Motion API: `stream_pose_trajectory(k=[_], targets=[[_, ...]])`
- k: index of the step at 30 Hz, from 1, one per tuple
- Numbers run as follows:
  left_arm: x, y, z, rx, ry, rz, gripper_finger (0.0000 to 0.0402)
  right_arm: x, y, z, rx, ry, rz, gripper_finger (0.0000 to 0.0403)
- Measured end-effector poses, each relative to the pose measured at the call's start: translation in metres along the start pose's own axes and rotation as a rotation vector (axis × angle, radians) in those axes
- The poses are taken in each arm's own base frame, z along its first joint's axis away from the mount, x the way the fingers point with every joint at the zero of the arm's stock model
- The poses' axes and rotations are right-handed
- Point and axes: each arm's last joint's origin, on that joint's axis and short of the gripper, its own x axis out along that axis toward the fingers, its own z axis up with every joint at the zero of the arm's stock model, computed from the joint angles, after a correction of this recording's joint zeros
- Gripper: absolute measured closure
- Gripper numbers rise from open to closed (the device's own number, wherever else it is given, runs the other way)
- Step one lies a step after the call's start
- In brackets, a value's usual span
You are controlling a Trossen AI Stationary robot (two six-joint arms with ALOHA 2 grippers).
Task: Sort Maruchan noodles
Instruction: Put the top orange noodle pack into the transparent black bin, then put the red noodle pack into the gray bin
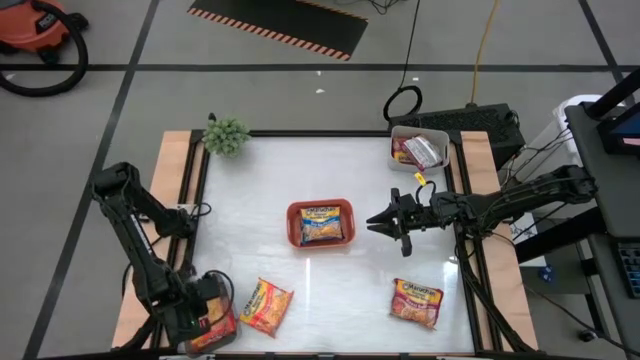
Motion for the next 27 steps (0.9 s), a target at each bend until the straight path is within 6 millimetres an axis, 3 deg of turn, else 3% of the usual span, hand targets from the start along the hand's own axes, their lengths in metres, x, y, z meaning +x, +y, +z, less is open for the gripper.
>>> stream_pose_trajectory(k=[5, 14, 19, 27], targets=[[-0.001, -0.011, 0.002, 0.049, -0.053, -0.113, 0.0309, 0.0, 0.0, 0.0, 0.0, 0.0, 0.0, 0.0328], [-0.001, -0.009, 0.004, 0.0, -0.056, -0.099, 0.0309, 0.0, 0.0, 0.0, 0.015, 0.0, 0.0, 0.0328], [-0.001, -0.007, 0.026, -0.146, -0.03, -0.102, 0.0309, 0.0, -0.001, 0.0, 0.023, -0.011, -0.031, 0.0328], [-0.003, -0.002, 0.053, -0.068, -0.017, -0.111, 0.0309, 0.0, 0.0, -0.001, 0.101, -0.002, -0.038, 0.0328]])
